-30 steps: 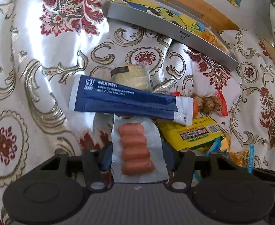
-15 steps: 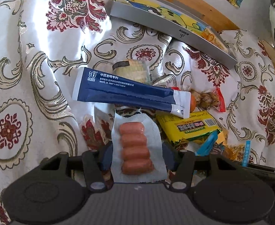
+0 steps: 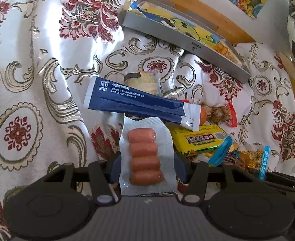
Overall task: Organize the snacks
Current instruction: 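Grasp the sausage pack with the left tool while the right tool grasps the blue snack bag, then lift the sausage pack with the left tool while the right tool lifts the blue bag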
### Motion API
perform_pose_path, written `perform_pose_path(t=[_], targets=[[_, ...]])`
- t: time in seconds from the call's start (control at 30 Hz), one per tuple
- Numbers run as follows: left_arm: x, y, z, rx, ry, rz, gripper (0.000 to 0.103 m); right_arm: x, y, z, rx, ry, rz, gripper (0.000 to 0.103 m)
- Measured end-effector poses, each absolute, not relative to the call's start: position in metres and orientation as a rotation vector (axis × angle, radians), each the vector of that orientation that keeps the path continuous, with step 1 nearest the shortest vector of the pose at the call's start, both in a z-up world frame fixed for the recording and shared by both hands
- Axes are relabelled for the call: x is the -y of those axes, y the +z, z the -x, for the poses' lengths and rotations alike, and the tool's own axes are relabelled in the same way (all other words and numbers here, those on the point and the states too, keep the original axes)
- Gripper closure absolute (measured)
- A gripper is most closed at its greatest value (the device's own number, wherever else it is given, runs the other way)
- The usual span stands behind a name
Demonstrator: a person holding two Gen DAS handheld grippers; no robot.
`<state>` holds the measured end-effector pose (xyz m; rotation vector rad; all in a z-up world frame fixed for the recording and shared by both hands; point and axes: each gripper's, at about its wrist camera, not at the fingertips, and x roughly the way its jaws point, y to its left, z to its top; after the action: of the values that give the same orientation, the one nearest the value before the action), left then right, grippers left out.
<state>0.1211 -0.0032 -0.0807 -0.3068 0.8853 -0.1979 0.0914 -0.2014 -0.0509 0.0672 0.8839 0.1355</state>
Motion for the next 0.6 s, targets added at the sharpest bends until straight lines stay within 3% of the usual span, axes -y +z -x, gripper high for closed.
perform_pose_path(t=[0.6], targets=[[-0.004, -0.058, -0.092, -0.720, -0.168, 0.343, 0.046, 0.197, -0.024, -0.070, -0.678, 0.167, -0.022, 0.072]])
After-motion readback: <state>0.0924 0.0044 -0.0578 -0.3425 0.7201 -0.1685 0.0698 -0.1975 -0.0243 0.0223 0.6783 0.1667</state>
